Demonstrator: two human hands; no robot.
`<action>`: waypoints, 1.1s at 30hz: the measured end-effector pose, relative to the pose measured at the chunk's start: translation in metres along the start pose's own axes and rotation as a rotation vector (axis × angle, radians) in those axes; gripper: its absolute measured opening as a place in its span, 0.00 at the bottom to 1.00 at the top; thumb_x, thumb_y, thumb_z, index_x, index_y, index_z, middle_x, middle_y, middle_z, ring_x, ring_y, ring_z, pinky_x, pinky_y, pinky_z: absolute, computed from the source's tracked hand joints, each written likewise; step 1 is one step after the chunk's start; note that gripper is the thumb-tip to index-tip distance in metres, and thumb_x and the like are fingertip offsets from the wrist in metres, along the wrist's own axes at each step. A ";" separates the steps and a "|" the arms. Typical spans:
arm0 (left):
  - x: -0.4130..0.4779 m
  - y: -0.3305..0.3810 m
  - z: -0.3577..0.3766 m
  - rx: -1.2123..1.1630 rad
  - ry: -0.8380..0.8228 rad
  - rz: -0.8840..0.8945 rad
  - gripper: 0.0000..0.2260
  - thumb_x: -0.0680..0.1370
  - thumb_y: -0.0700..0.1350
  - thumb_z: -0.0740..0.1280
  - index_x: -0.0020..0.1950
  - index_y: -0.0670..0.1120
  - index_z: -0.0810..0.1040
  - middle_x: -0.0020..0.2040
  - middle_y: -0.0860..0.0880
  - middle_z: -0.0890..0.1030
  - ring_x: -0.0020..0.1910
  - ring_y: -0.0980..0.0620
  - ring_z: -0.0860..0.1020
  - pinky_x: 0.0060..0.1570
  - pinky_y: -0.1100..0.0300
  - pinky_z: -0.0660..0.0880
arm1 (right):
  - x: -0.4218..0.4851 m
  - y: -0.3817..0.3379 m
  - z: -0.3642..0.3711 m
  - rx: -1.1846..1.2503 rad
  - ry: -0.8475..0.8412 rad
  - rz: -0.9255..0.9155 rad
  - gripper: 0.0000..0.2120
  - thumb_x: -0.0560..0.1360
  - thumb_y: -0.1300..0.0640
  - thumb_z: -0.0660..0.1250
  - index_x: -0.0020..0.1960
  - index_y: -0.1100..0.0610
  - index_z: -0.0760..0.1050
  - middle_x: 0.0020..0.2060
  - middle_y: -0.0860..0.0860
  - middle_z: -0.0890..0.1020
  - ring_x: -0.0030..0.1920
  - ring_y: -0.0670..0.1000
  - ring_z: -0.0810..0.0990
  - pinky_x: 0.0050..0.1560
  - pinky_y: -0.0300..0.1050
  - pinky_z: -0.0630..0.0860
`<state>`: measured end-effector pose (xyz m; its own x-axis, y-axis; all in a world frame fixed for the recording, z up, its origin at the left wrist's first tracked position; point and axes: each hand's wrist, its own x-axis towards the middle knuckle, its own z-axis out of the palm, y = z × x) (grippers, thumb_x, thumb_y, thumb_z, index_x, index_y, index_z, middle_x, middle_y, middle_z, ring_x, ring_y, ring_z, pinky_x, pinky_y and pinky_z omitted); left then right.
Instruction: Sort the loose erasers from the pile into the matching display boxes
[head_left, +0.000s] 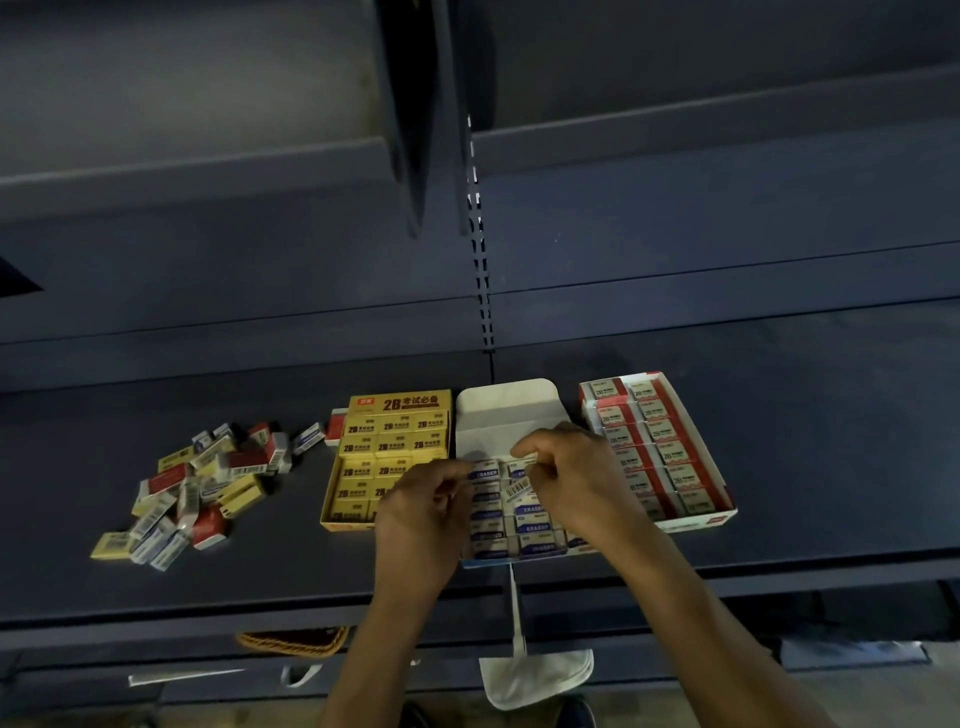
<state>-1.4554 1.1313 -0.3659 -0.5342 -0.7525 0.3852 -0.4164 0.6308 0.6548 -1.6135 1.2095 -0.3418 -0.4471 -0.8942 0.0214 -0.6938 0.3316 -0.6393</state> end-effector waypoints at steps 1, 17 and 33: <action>0.000 0.000 0.001 0.009 -0.004 0.001 0.09 0.71 0.34 0.72 0.47 0.46 0.82 0.43 0.52 0.82 0.40 0.57 0.80 0.40 0.62 0.78 | -0.001 -0.001 -0.001 -0.010 -0.045 -0.006 0.11 0.75 0.59 0.66 0.57 0.51 0.78 0.54 0.49 0.80 0.52 0.47 0.79 0.54 0.39 0.76; -0.002 -0.001 0.010 0.226 -0.101 0.068 0.15 0.66 0.34 0.76 0.51 0.45 0.83 0.46 0.47 0.80 0.43 0.50 0.80 0.45 0.65 0.73 | -0.003 0.012 0.005 -0.192 -0.061 -0.040 0.12 0.71 0.63 0.70 0.53 0.57 0.73 0.58 0.52 0.75 0.60 0.51 0.75 0.53 0.37 0.75; -0.003 -0.004 0.013 0.233 -0.091 0.065 0.19 0.63 0.32 0.76 0.51 0.43 0.83 0.47 0.44 0.79 0.43 0.48 0.80 0.43 0.64 0.74 | 0.005 0.012 0.021 -0.134 0.109 -0.123 0.08 0.68 0.65 0.73 0.46 0.57 0.80 0.51 0.54 0.77 0.55 0.57 0.78 0.52 0.41 0.75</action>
<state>-1.4616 1.1338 -0.3786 -0.6251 -0.6955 0.3543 -0.5317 0.7118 0.4590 -1.6122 1.2031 -0.3652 -0.4082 -0.8948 0.1808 -0.8125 0.2658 -0.5188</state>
